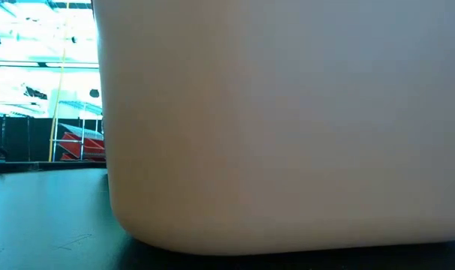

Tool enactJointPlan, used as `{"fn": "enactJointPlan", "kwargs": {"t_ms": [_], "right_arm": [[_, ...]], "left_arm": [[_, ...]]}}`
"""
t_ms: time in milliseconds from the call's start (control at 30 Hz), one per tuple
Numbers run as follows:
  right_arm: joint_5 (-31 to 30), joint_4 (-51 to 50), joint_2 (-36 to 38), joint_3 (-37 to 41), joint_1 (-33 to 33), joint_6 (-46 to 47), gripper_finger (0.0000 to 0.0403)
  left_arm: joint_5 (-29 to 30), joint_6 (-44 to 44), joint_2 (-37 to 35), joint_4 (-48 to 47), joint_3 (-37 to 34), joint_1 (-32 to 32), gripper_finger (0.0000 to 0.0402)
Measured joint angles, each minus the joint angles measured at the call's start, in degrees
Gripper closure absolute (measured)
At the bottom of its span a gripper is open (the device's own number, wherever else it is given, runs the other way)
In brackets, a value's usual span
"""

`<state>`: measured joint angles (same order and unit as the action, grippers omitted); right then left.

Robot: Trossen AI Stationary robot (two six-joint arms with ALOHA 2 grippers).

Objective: Sort soda cans
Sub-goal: Put the top right white soda can into the orange bin

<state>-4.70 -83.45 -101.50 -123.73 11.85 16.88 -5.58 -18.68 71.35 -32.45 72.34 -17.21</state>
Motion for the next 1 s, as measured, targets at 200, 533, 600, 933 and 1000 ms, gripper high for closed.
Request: {"fn": "enactJointPlan", "kwargs": {"t_ms": [200,533,600,933,1000], "right_arm": [[0.3,-6.7,-8.5,-3.4,0.0,-11.5,0.0154],[0.9,-6.7,-16.0,-3.5,1.2,-20.9,0.0154],[0.4,-6.5,-16.2,-3.4,1.0,-22.5,0.0154],[0.6,-6.5,-20.6,-3.4,-0.9,-26.0,0.0154],[0.5,-6.5,-21.6,-3.5,-0.9,-26.2,0.0154]], "left_arm": [[0.6,-1.0,0.0,-2.6,0.0,0.0,0.0088],[0.9,-2.4,0.0,-6.9,0.0,0.0,0.0088],[1.2,-2.4,0.0,-6.8,0.0,0.0,0.0088],[1.7,-2.4,0.0,-6.9,0.0,0.0,0.0088],[2.0,-2.7,0.0,-7.3,0.0,0.0,0.0088]]}}
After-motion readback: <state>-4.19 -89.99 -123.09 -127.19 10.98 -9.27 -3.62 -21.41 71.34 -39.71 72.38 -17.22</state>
